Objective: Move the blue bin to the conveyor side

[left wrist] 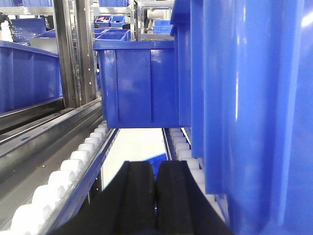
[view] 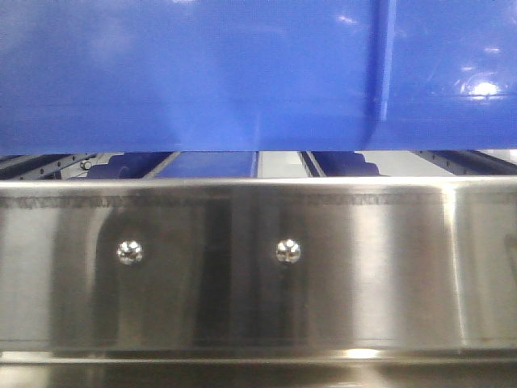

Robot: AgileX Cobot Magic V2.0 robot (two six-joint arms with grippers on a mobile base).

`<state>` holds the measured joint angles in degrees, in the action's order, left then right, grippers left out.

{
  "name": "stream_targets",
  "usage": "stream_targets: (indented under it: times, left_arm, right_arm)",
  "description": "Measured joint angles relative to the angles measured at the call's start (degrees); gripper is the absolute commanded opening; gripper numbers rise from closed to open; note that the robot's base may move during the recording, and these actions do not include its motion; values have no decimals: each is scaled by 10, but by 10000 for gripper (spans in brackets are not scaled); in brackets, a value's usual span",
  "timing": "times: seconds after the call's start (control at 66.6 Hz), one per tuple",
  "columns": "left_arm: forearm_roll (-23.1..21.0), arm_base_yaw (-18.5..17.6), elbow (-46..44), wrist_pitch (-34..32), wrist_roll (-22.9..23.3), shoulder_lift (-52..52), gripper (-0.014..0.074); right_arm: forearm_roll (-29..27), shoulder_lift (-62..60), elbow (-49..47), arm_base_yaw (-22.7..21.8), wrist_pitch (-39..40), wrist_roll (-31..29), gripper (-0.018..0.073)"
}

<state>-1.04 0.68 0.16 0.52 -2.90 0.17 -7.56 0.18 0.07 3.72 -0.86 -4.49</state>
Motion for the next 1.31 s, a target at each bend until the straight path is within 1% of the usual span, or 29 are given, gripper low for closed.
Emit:
stream_targets:
  times: [0.586, 0.721, 0.991, 1.201, 1.261, 1.306]
  left_arm:
    - [0, 0, 0, 0, 0, 0, -8]
    - [0, 0, 0, -10, 0, 0, -8]
    - [0, 0, 0, -19, 0, 0, -8]
    - [0, 0, -3, -39, 0, 0, -7]
    - [0, 0, -20, -24, 0, 0, -2]
    - [0, 0, -49, 2, 0, 0, 11]
  right_arm:
    - [0, 0, 0, 0, 0, 0, -88]
    - [0, 0, 0, 0, 3, 0, -88]
    - [0, 0, 0, 0, 36, 0, -88]
    - [0, 0, -6, 0, 33, 0, -88]
    - [0, 0, -22, 0, 18, 0, -88]
    - [0, 0, -49, 0, 4, 0, -88]
